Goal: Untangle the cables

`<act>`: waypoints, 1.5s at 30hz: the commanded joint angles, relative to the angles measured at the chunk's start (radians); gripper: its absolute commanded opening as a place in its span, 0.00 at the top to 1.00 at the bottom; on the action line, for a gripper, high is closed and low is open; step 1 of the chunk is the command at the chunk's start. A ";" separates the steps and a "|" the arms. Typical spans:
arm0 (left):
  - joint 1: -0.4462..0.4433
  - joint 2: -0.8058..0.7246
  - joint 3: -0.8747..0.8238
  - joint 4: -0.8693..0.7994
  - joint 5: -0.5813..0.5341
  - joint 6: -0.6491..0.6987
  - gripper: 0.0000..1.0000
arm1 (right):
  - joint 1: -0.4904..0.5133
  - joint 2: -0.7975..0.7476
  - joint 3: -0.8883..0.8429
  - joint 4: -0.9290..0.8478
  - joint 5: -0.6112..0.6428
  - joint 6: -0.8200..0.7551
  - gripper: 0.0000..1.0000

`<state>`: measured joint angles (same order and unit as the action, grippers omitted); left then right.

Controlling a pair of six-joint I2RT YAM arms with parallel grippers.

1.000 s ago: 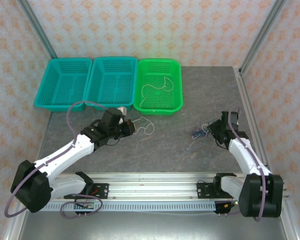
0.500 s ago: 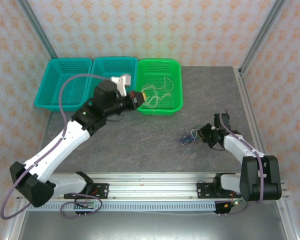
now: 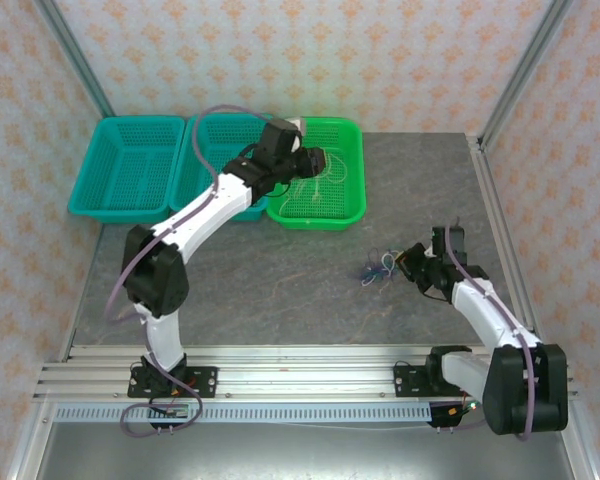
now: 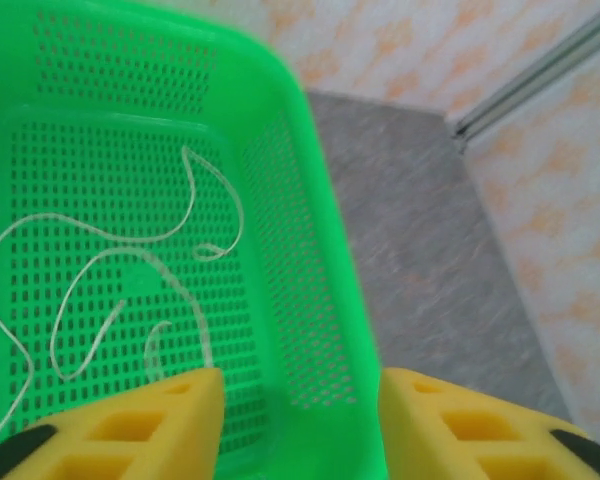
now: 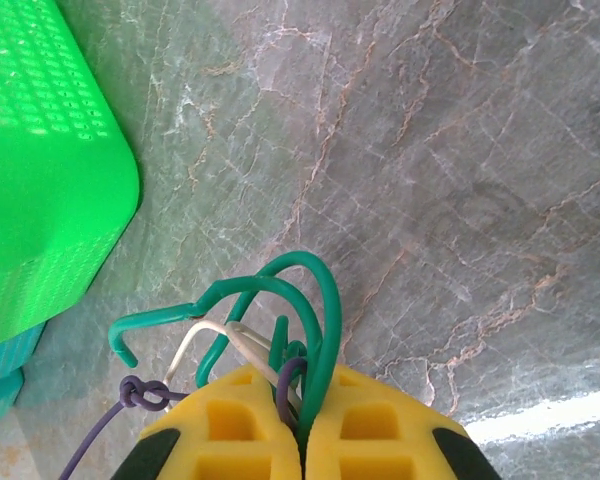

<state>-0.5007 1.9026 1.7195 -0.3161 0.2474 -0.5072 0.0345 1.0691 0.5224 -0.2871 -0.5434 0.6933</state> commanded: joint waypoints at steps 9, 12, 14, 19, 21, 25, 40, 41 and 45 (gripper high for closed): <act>-0.035 -0.383 -0.281 0.094 0.143 -0.033 0.19 | 0.212 0.067 0.221 -0.216 0.038 -0.165 1.00; -0.106 -0.467 -0.330 0.004 0.157 0.014 0.14 | 0.281 0.137 0.294 -0.277 0.098 -0.161 1.00; -0.174 -0.498 -0.368 -0.035 0.158 0.012 0.10 | 0.334 0.173 0.347 -0.323 0.174 -0.150 1.00; -0.329 -0.529 -0.469 -0.063 0.036 -0.022 0.13 | 0.442 0.223 0.429 -0.337 0.290 -0.118 1.00; -0.348 -0.524 -0.518 -0.012 0.040 -0.064 0.22 | 0.464 0.238 0.444 -0.330 0.300 -0.111 1.00; -0.348 -0.438 -0.542 0.035 0.131 -0.092 0.37 | 0.480 0.269 0.460 -0.328 0.277 -0.112 1.00; -0.302 -0.283 -0.596 0.230 0.201 -0.219 0.68 | 0.485 0.211 0.390 -0.255 0.255 -0.060 1.00; -0.302 -0.278 -0.596 0.239 0.211 -0.220 0.68 | 0.486 0.212 0.390 -0.252 0.252 -0.056 1.00; -0.299 -0.261 -0.595 0.250 0.225 -0.220 0.74 | 0.485 0.216 0.390 -0.232 0.244 -0.039 1.00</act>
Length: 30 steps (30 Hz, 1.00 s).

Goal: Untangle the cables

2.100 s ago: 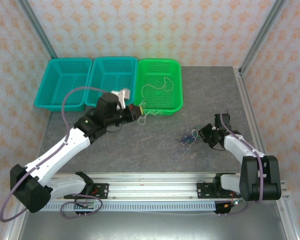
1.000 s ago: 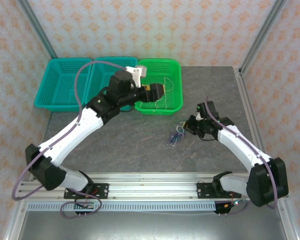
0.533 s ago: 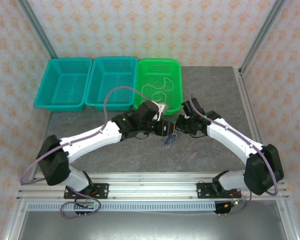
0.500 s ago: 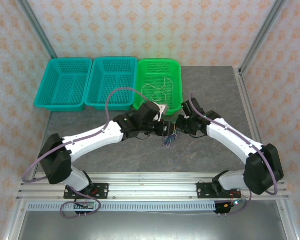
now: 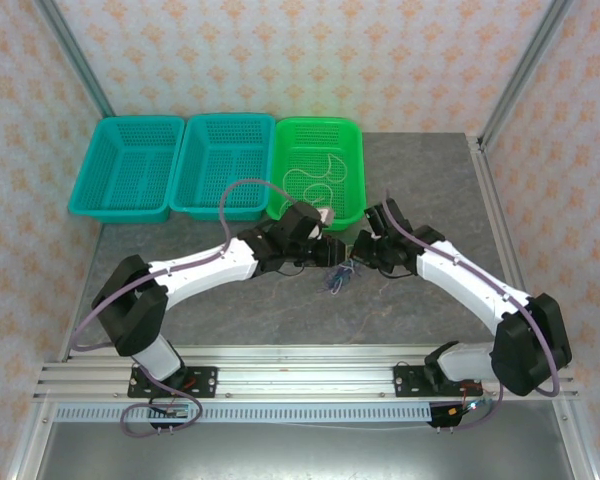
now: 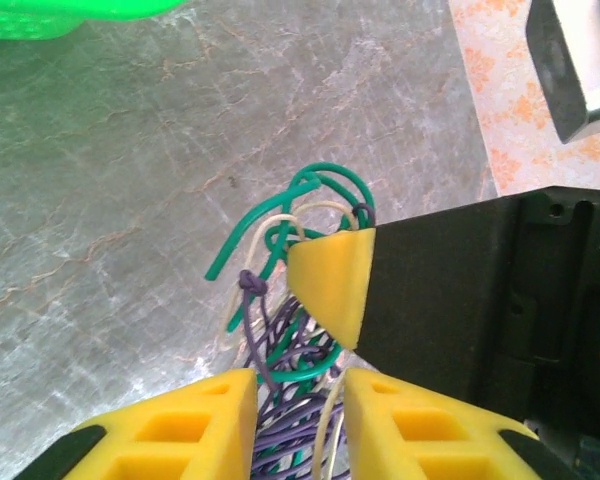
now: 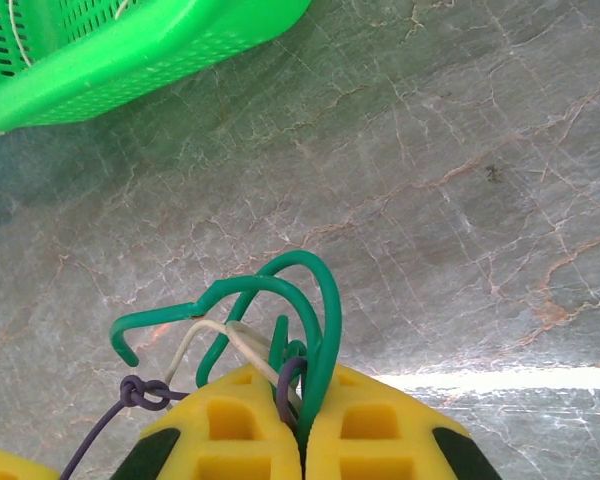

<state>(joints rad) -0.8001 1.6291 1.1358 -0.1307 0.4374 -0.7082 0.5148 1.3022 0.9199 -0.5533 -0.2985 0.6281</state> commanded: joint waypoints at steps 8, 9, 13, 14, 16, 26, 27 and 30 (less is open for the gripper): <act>0.008 0.000 -0.035 0.080 0.046 -0.027 1.00 | 0.006 -0.028 -0.026 0.032 0.089 0.054 1.00; 0.011 -0.009 -0.041 0.078 0.042 -0.028 1.00 | 0.005 -0.033 -0.032 0.028 0.119 0.055 1.00; 0.037 -0.074 -0.104 0.115 0.033 -0.058 1.00 | -0.015 -0.062 -0.081 0.002 0.255 0.054 1.00; 0.045 -0.095 -0.122 0.124 0.031 -0.067 1.00 | -0.029 -0.069 -0.098 -0.002 0.275 0.053 1.00; 0.054 -0.131 -0.144 0.117 0.025 -0.068 1.00 | -0.068 -0.079 -0.133 -0.003 0.288 0.059 1.00; 0.091 -0.274 -0.201 -0.012 -0.071 -0.031 1.00 | -0.245 -0.108 -0.267 0.010 0.333 0.102 1.00; 0.097 -0.288 -0.209 -0.015 -0.080 -0.034 1.00 | -0.262 -0.107 -0.272 0.001 0.355 0.119 1.00; 0.118 -0.340 -0.231 -0.041 -0.110 -0.036 1.00 | -0.318 -0.106 -0.284 -0.023 0.397 0.151 0.99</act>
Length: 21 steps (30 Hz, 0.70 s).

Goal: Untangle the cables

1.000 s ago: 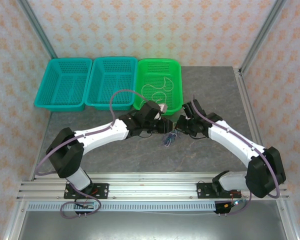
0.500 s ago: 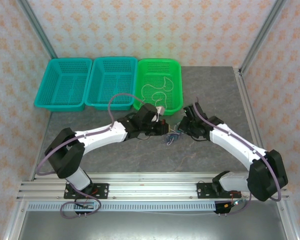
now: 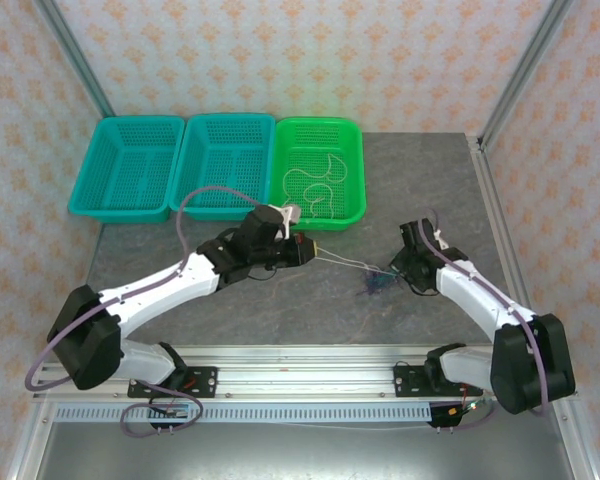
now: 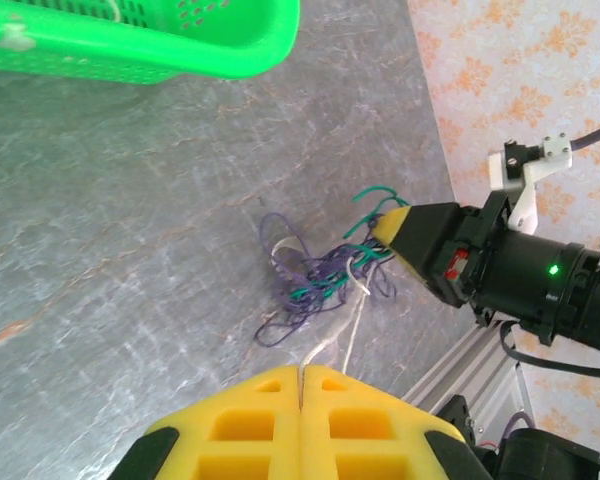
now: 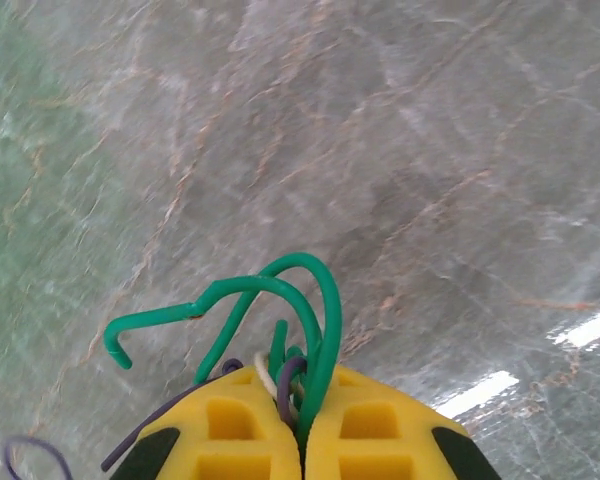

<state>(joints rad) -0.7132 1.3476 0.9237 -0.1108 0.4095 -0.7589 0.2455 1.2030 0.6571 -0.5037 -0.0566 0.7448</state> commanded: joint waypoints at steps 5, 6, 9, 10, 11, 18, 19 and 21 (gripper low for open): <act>0.075 -0.141 -0.052 -0.119 -0.122 0.027 1.00 | -0.134 -0.014 -0.036 -0.071 0.157 0.033 0.99; 0.084 -0.155 -0.057 -0.131 -0.127 0.029 1.00 | -0.147 -0.014 -0.035 -0.073 0.160 0.035 0.98; 0.114 -0.215 -0.073 -0.176 -0.149 0.036 1.00 | -0.202 -0.043 -0.034 -0.089 0.171 0.047 0.97; 0.126 -0.240 -0.076 -0.199 -0.159 0.039 1.00 | -0.227 -0.048 -0.035 -0.091 0.160 0.053 0.97; 0.139 -0.262 -0.081 -0.223 -0.170 0.043 1.00 | -0.254 -0.052 -0.039 -0.090 0.142 0.056 0.97; 0.254 -0.450 -0.128 -0.336 -0.199 0.061 1.00 | -0.340 -0.084 -0.060 -0.037 0.043 0.032 0.97; 0.263 -0.468 -0.142 -0.321 -0.179 0.058 1.00 | -0.340 -0.086 -0.073 0.002 -0.016 0.018 0.97; 0.266 -0.477 -0.175 -0.235 -0.081 0.058 1.00 | -0.340 -0.081 -0.100 0.107 -0.208 -0.038 0.98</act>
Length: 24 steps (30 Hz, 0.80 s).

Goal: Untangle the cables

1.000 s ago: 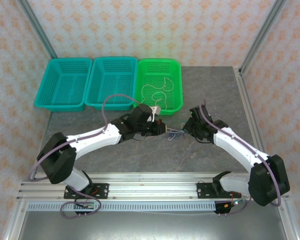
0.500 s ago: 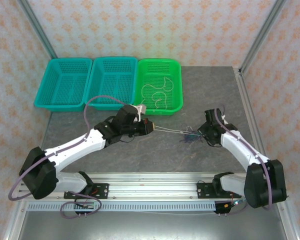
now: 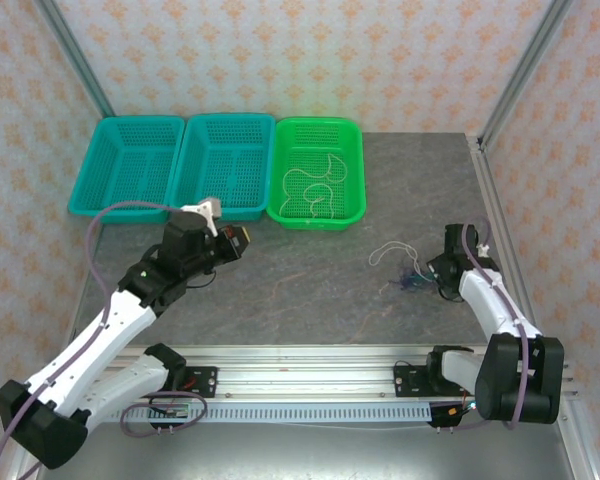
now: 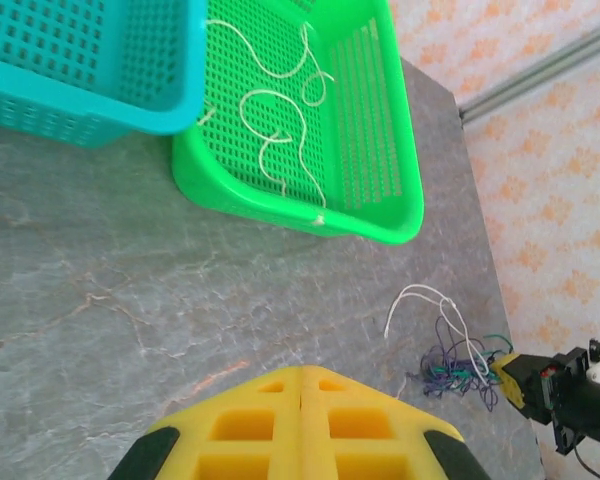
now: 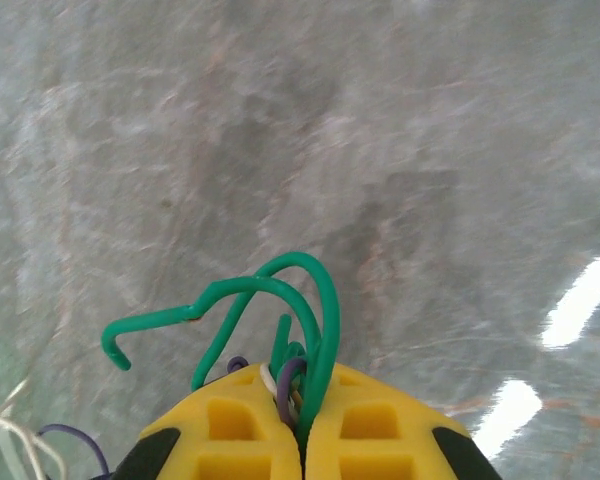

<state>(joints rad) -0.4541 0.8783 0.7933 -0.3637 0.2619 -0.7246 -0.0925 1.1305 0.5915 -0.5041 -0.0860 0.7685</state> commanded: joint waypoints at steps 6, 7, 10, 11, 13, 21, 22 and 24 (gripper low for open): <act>-0.085 0.131 -0.052 0.262 0.277 -0.010 0.80 | 0.089 0.067 0.023 0.154 -0.498 -0.219 0.99; -0.127 0.159 -0.021 0.231 0.243 0.029 0.71 | 0.118 0.089 0.051 0.120 -0.496 -0.257 1.00; -0.222 0.260 0.067 0.153 0.185 0.143 0.57 | 0.202 0.136 0.125 0.032 -0.502 -0.344 1.00; -0.240 0.292 0.088 0.140 0.185 0.170 0.56 | 0.228 0.148 0.145 0.012 -0.511 -0.367 1.00; -0.275 0.363 0.118 0.140 0.188 0.233 0.53 | 0.280 0.178 0.187 -0.025 -0.537 -0.411 1.00; -0.310 0.555 0.103 0.220 0.161 0.340 0.49 | 0.377 0.239 0.323 -0.121 -0.619 -0.469 1.00; -0.313 0.564 0.085 0.243 0.161 0.345 0.47 | 0.378 0.237 0.332 -0.119 -0.630 -0.452 1.00; -0.327 0.570 0.044 0.288 0.153 0.362 0.44 | 0.378 0.232 0.343 -0.104 -0.659 -0.426 1.00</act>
<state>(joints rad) -0.7597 1.4475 0.8845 -0.1627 0.4374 -0.4248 0.2817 1.3682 0.8974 -0.5728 -0.6918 0.3393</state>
